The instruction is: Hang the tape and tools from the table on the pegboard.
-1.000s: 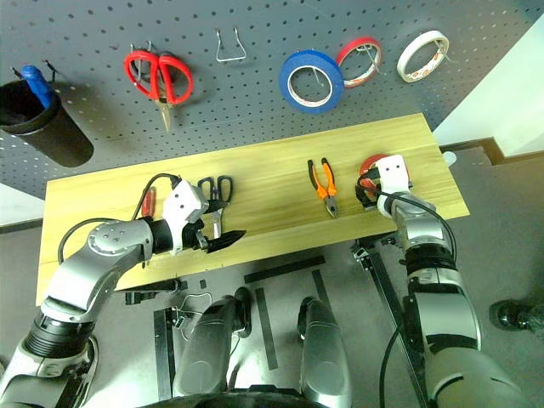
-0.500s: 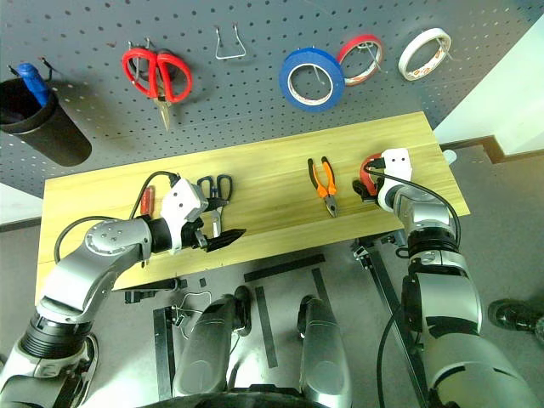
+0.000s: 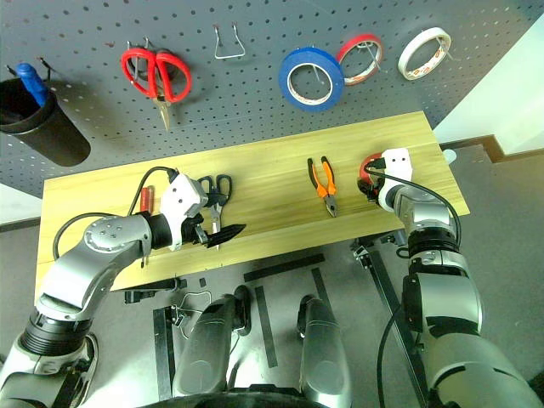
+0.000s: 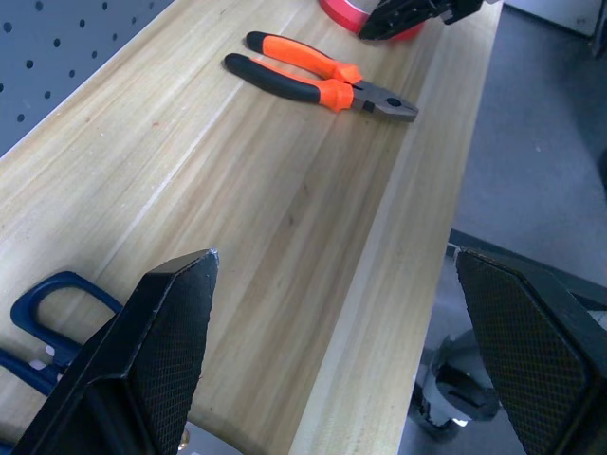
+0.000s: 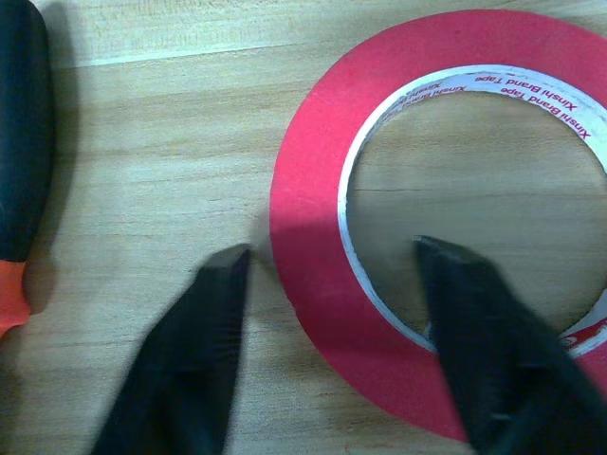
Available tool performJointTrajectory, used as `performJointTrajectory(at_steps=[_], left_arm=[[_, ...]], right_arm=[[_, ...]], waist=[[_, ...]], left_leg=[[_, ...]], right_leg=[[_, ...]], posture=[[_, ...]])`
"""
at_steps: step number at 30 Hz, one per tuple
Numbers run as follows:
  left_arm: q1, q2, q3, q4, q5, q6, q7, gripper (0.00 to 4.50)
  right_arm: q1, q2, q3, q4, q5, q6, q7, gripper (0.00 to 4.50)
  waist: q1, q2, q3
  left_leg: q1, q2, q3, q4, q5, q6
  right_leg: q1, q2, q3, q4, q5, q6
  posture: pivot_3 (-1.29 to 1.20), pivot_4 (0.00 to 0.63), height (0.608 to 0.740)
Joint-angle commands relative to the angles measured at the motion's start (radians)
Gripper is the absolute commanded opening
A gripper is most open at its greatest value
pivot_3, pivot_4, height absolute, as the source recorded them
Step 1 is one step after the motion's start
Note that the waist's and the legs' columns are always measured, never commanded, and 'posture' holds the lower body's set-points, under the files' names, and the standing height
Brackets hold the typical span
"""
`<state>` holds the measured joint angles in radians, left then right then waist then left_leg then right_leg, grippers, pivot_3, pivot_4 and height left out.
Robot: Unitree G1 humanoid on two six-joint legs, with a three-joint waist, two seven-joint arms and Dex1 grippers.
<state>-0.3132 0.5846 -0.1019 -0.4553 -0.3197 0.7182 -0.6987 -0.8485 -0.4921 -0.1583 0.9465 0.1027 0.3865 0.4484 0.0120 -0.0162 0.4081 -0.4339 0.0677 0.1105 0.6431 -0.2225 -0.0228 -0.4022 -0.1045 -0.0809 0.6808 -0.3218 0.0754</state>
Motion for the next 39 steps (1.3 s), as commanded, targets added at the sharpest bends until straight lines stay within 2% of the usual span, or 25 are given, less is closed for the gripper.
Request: performJointTrajectory(at_steps=[1,4,10,16,22,29,34,39], left_arm=[[-0.014,0.007,0.020,-0.034,-0.016,-0.006,-0.001,4.17],[-0.024,0.006,0.017,-0.018,-0.013,-0.015,-0.001,4.17],[-0.036,-0.002,0.007,-0.005,-0.010,-0.030,-0.001,4.17],[-0.087,-0.027,0.002,0.030,-0.019,-0.057,-0.008,4.17],[-0.125,-0.061,-0.019,0.128,0.010,-0.149,-0.023,4.17],[-0.185,-0.104,-0.022,0.212,0.022,-0.233,-0.039,4.17],[-0.204,-0.137,0.032,0.225,-0.010,-0.334,-0.053,4.17],[-0.200,-0.163,0.066,0.232,-0.043,-0.399,-0.075,4.17]], right_arm=[[0.017,-0.003,-0.005,0.006,0.003,0.007,-0.004,1.22],[0.019,-0.004,-0.007,0.004,0.002,0.000,-0.008,0.72],[0.048,0.000,-0.013,-0.043,0.009,0.000,-0.014,0.72],[0.263,-0.001,-0.055,-0.446,0.060,0.083,-0.046,0.72],[0.480,0.005,-0.127,-0.733,0.101,0.098,-0.108,0.71],[0.688,0.013,-0.219,-1.080,0.258,0.033,0.012,0.71],[0.680,0.040,-0.317,-1.234,0.422,0.000,0.024,0.71],[0.629,0.037,-0.308,-1.238,0.449,-0.044,0.029,0.71]], waist=[[0.001,0.000,0.000],[0.000,0.000,0.000],[0.001,0.000,0.000],[0.009,0.000,0.000],[0.026,0.002,-0.004],[0.027,0.001,-0.033],[0.024,0.000,-0.065],[0.026,-0.001,-0.087]], left_leg=[[0.000,0.000,0.000,0.000,0.000,0.000],[0.000,0.000,0.000,0.000,0.000,0.000],[0.000,0.000,0.000,-0.001,0.000,0.000],[-0.010,-0.001,-0.002,0.000,0.001,-0.001],[-0.011,-0.001,-0.001,0.001,0.001,-0.001],[-0.013,-0.003,0.000,0.002,0.001,-0.002],[-0.013,-0.003,0.000,0.003,0.001,-0.002],[-0.011,-0.003,-0.001,0.004,0.002,-0.003]], right_leg=[[0.000,0.000,0.000,0.000,0.000,0.000],[0.000,0.000,0.000,0.000,0.000,0.000],[0.000,0.000,0.000,-0.001,0.000,0.000],[-0.008,0.000,-0.003,-0.001,0.000,0.001],[-0.008,0.000,-0.004,-0.002,0.000,0.002],[-0.008,0.001,-0.005,-0.003,0.001,0.003],[-0.008,0.002,-0.005,-0.003,0.002,0.004],[-0.005,0.003,-0.006,-0.003,0.002,0.004]], posture=[[0.09,0.437,0.740],[0.09,0.428,0.740],[0.09,0.407,0.740],[0.08,0.358,0.740],[0.05,0.288,0.740],[0.04,0.221,0.740],[0.05,0.199,0.740],[0.05,0.197,0.740]])
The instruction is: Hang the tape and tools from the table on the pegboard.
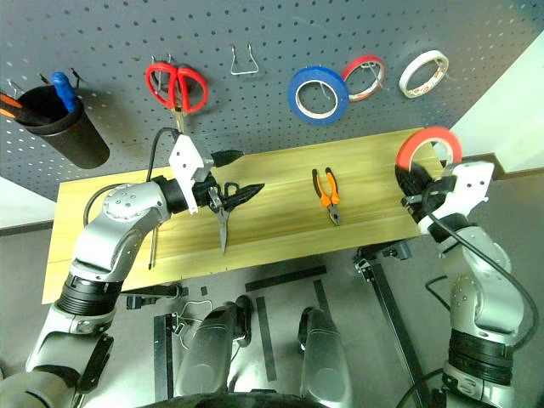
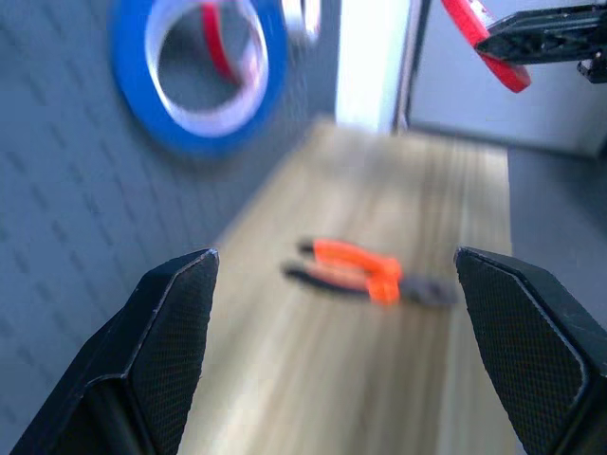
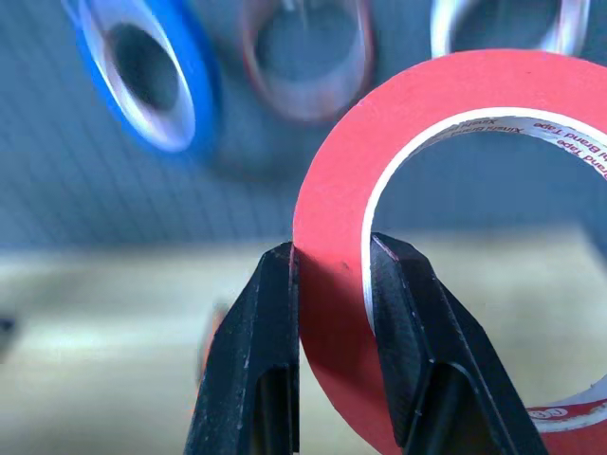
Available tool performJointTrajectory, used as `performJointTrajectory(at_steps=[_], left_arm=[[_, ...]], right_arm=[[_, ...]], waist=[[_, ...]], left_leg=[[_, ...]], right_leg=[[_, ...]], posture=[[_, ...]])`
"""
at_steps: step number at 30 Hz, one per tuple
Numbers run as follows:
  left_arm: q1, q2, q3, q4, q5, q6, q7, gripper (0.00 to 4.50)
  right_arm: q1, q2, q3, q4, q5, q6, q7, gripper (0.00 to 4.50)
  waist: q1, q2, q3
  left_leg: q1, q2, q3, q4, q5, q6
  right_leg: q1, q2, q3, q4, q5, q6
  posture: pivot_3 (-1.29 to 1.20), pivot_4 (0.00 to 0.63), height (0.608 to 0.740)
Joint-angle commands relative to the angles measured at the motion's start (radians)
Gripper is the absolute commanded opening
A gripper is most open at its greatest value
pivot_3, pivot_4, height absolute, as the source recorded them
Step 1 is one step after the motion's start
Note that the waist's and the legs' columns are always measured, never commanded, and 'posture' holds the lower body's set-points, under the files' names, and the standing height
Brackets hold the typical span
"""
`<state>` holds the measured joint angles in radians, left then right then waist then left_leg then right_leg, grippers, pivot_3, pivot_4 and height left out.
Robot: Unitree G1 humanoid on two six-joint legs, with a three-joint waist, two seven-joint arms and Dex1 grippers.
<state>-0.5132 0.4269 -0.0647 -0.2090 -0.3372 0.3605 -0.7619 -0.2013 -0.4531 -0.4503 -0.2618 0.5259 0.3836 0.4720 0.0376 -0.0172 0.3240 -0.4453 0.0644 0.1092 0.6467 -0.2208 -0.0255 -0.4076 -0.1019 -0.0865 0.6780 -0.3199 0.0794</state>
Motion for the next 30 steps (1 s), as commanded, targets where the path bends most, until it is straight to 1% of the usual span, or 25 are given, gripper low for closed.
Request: performJointTrajectory(at_steps=[1,4,9,15,30], left_arm=[[0.002,-0.005,0.028,-0.013,-0.023,-0.047,-0.012,4.17],[0.003,-0.008,0.019,-0.009,-0.015,-0.059,-0.009,4.17],[0.008,-0.015,0.021,-0.019,-0.020,-0.066,0.000,4.17],[0.011,-0.011,0.021,-0.027,-0.015,-0.064,0.001,4.17],[0.036,0.007,0.031,-0.071,-0.028,-0.035,0.014,4.17]], right_arm=[[-0.039,-0.003,-0.015,-0.023,0.030,-0.054,0.005,0.71],[-0.114,-0.001,-0.004,0.005,0.043,-0.081,0.005,0.71],[-0.251,0.018,0.061,0.122,0.016,-0.141,0.026,0.71],[-0.360,0.031,0.120,0.268,-0.021,-0.206,0.045,0.71],[-0.418,0.057,0.152,0.430,-0.044,-0.283,0.075,0.71]], waist=[[0.000,0.000,-0.004],[0.000,0.001,-0.004],[0.000,0.001,-0.005],[0.002,0.001,-0.005],[0.001,0.001,-0.005]], left_leg=[[0.000,0.000,0.000,0.000,0.000,0.000],[0.000,0.000,0.000,0.001,0.000,0.000],[0.001,0.000,-0.001,0.002,0.000,0.000],[0.000,0.000,-0.001,0.003,0.001,0.000],[0.001,0.000,-0.001,0.006,0.001,0.000]], right_leg=[[0.000,0.000,0.000,0.000,0.000,0.000],[0.001,0.000,0.000,0.000,0.001,0.000],[0.001,0.001,0.000,0.001,0.001,0.000],[0.001,0.001,0.000,0.002,0.001,0.000],[0.001,0.001,0.000,0.005,0.002,0.000]], posture=[[0.05,0.197,0.740],[0.06,0.196,0.740],[0.07,0.196,0.740],[0.08,0.198,0.740],[0.10,0.223,0.740]])
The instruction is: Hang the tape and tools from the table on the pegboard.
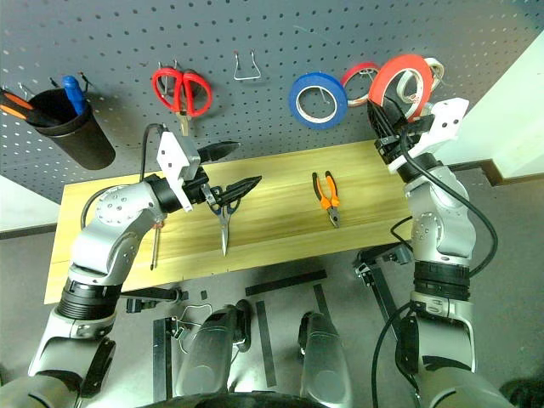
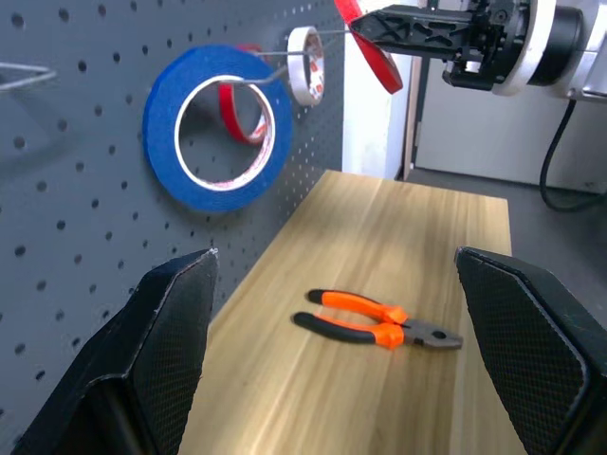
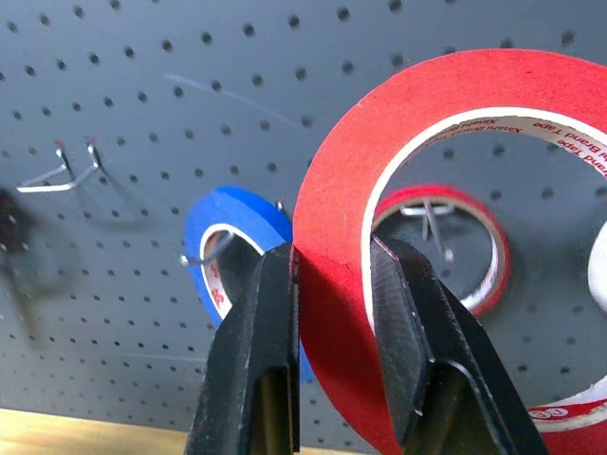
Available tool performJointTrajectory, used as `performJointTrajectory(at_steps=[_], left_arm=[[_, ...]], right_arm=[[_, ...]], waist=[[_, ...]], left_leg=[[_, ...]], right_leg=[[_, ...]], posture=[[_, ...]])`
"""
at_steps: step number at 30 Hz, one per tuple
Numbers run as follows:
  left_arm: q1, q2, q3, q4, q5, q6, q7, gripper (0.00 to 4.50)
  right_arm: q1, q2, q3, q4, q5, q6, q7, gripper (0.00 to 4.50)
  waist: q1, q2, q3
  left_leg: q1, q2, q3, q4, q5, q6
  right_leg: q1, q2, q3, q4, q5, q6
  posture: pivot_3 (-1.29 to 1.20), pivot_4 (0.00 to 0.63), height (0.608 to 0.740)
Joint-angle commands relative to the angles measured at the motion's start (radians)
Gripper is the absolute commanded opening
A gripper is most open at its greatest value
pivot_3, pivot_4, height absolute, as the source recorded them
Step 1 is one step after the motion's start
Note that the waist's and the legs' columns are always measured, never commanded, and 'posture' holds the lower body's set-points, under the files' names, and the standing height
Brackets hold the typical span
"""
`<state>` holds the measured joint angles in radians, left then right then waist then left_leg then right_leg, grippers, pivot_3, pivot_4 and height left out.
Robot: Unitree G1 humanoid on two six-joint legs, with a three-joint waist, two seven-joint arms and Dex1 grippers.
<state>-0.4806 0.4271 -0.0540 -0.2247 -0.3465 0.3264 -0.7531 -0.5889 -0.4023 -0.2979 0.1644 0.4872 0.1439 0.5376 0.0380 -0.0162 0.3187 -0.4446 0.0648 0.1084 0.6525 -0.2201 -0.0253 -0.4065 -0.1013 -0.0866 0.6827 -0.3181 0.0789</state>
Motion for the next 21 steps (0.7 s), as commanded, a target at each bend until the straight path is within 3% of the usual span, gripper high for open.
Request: performJointTrajectory(at_steps=[1,12,21], left_arm=[[0.002,0.006,0.020,-0.056,-0.019,0.000,0.006,4.17],[0.011,0.019,0.022,-0.078,-0.031,0.021,0.013,4.17],[0.013,0.027,0.025,-0.099,-0.041,0.040,0.024,4.17]], right_arm=[[-0.035,0.009,0.001,0.017,-0.008,-0.050,0.012,0.71],[-0.103,0.039,0.022,0.218,-0.048,-0.138,0.052,0.71],[-0.246,0.049,0.016,0.508,-0.093,-0.274,0.092,0.71]], waist=[[0.001,0.000,0.000],[0.001,0.000,0.000],[0.001,0.000,0.000]], left_leg=[[0.000,0.000,0.000,0.000,0.000,0.000],[0.000,0.000,-0.001,0.001,0.000,0.000],[0.000,0.000,-0.001,0.001,0.000,0.000]], right_leg=[[0.000,0.000,0.000,0.000,0.000,0.000],[0.000,0.000,0.000,0.001,0.000,0.000],[0.000,0.000,0.000,0.002,0.000,0.000]], posture=[[0.10,0.223,0.740],[0.12,0.236,0.740],[0.14,0.237,0.740]])
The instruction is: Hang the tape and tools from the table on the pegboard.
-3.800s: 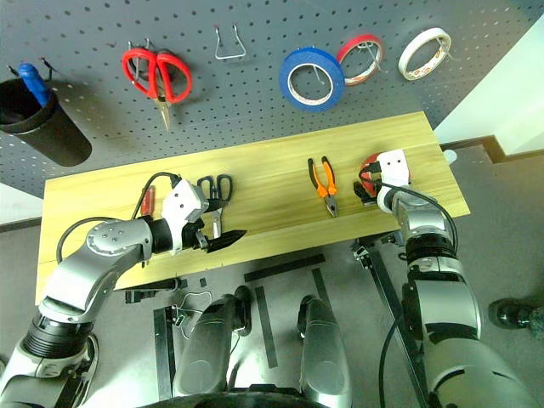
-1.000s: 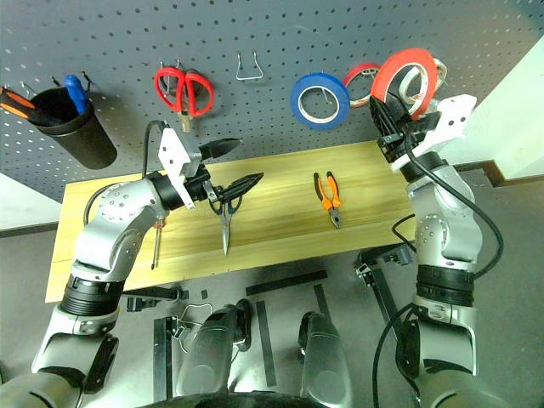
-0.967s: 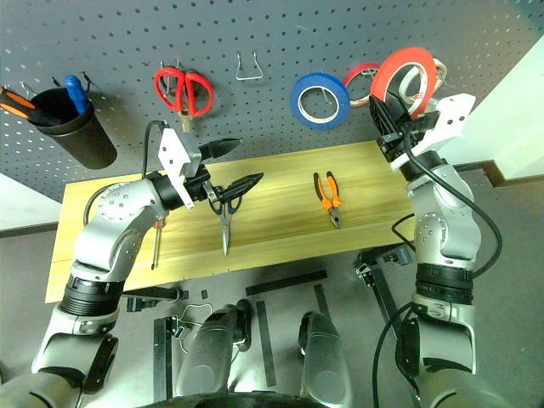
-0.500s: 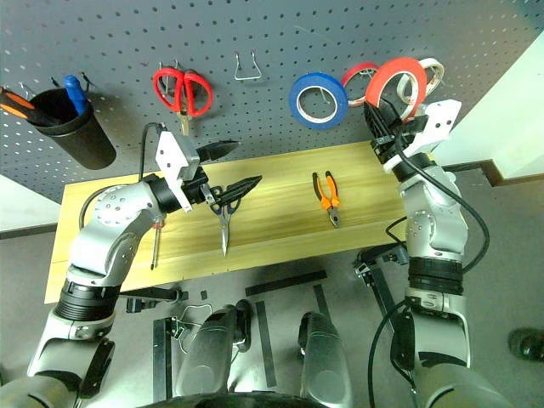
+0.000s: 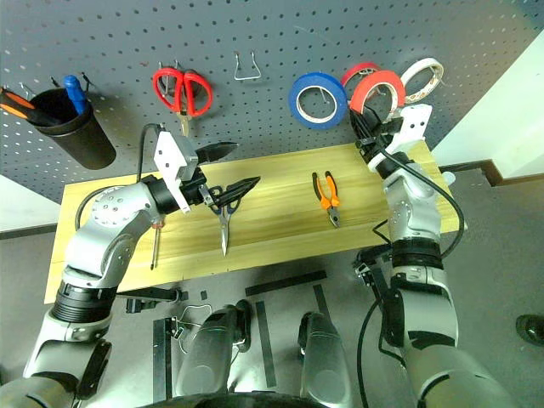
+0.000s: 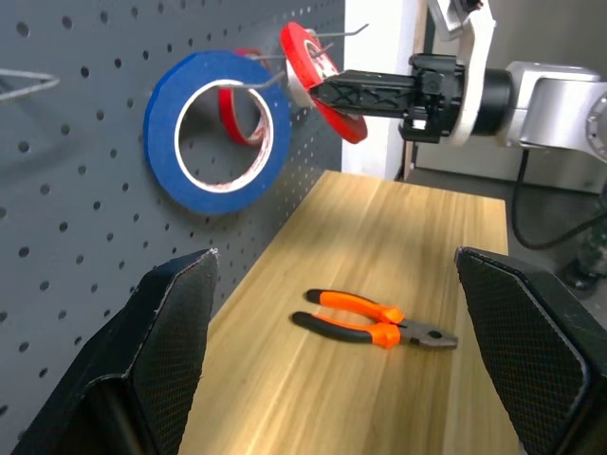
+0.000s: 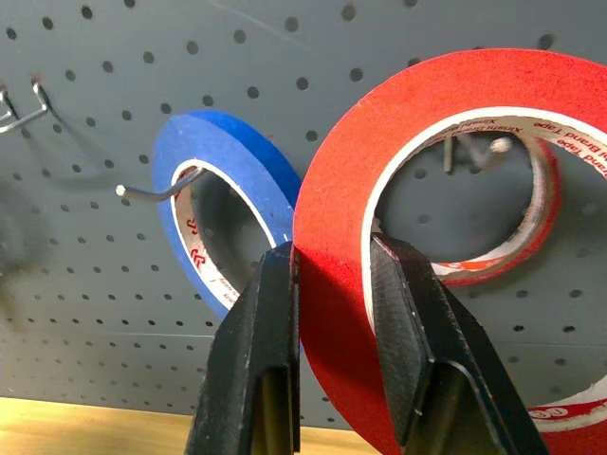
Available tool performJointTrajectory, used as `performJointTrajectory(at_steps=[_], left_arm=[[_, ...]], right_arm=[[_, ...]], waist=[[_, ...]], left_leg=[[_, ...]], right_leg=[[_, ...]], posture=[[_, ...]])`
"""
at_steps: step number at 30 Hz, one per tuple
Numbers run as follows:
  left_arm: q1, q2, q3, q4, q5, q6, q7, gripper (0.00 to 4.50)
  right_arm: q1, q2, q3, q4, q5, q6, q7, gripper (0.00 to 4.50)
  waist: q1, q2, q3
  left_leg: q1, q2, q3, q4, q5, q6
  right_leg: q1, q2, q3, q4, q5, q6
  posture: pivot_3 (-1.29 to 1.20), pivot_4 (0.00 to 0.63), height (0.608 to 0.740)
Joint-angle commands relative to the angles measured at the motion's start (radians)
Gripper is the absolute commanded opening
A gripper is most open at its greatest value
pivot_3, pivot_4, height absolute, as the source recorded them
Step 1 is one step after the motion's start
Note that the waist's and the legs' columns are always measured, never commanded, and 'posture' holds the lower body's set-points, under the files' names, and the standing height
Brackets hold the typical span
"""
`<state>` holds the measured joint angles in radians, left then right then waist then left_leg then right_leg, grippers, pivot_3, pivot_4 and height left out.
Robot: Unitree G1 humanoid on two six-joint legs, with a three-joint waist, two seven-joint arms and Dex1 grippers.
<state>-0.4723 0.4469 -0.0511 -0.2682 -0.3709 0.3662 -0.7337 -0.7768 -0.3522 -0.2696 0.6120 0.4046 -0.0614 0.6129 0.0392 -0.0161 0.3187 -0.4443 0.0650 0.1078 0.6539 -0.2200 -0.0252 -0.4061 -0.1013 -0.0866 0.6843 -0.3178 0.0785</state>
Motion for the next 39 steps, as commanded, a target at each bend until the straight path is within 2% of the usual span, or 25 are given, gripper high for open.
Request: performJointTrajectory(at_steps=[1,11,23,25,27,33,39], left_arm=[[0.004,0.008,0.023,-0.060,-0.019,0.003,0.007,4.17],[-0.010,0.001,0.041,-0.077,-0.033,0.004,0.033,4.17],[-0.015,-0.013,0.054,-0.077,-0.034,-0.016,0.046,4.17],[-0.017,-0.015,0.050,-0.072,-0.030,-0.023,0.044,4.17],[-0.020,-0.016,0.049,-0.068,-0.029,-0.028,0.043,4.17],[-0.024,-0.016,0.047,-0.063,-0.028,-0.034,0.042,4.17],[-0.003,-0.007,0.040,-0.076,-0.023,-0.034,0.036,4.17]], right_arm=[[-0.077,-0.002,-0.013,0.100,-0.015,-0.087,0.021,0.71],[-0.257,-0.007,-0.020,0.415,-0.061,-0.238,0.053,0.71],[-0.271,-0.014,-0.030,0.462,-0.079,-0.264,0.034,0.71],[-0.273,-0.018,-0.031,0.464,-0.081,-0.265,0.026,1.42],[-0.275,-0.023,-0.036,0.466,-0.081,-0.268,0.015,1.89],[-0.256,-0.031,-0.033,0.458,-0.102,-0.278,-0.032,3.94],[-0.161,-0.011,-0.033,0.357,-0.086,-0.250,-0.015,3.94]], waist=[[0.000,0.000,0.000],[0.001,0.000,0.000],[0.001,0.000,0.000],[0.000,0.000,0.000],[0.001,0.000,0.000],[0.001,0.000,0.000],[0.001,0.000,0.000]], left_leg=[[0.000,0.000,0.000,0.000,0.000,0.000],[0.000,0.000,0.000,0.000,0.000,0.000],[0.000,0.000,0.000,0.001,0.000,0.000],[0.000,0.000,0.000,0.001,0.000,0.000],[0.000,0.000,0.000,0.001,0.000,0.000],[0.000,0.000,0.000,0.001,0.000,0.000],[0.000,0.000,0.000,0.001,0.000,0.000]], right_leg=[[0.000,0.000,0.000,0.000,0.000,0.000],[0.000,0.000,0.000,0.000,0.000,0.000],[0.000,0.000,0.000,0.000,0.000,0.000],[0.000,0.000,0.000,0.000,0.000,0.000],[0.000,0.000,0.000,0.001,0.000,0.000],[0.000,0.000,0.000,0.001,0.000,0.000],[0.000,0.000,0.000,0.001,0.000,0.000]], posture=[[0.14,0.238,0.740],[0.16,0.240,0.740],[0.15,0.233,0.740],[0.15,0.234,0.740],[0.15,0.231,0.740],[0.15,0.231,0.740],[0.15,0.237,0.740]])
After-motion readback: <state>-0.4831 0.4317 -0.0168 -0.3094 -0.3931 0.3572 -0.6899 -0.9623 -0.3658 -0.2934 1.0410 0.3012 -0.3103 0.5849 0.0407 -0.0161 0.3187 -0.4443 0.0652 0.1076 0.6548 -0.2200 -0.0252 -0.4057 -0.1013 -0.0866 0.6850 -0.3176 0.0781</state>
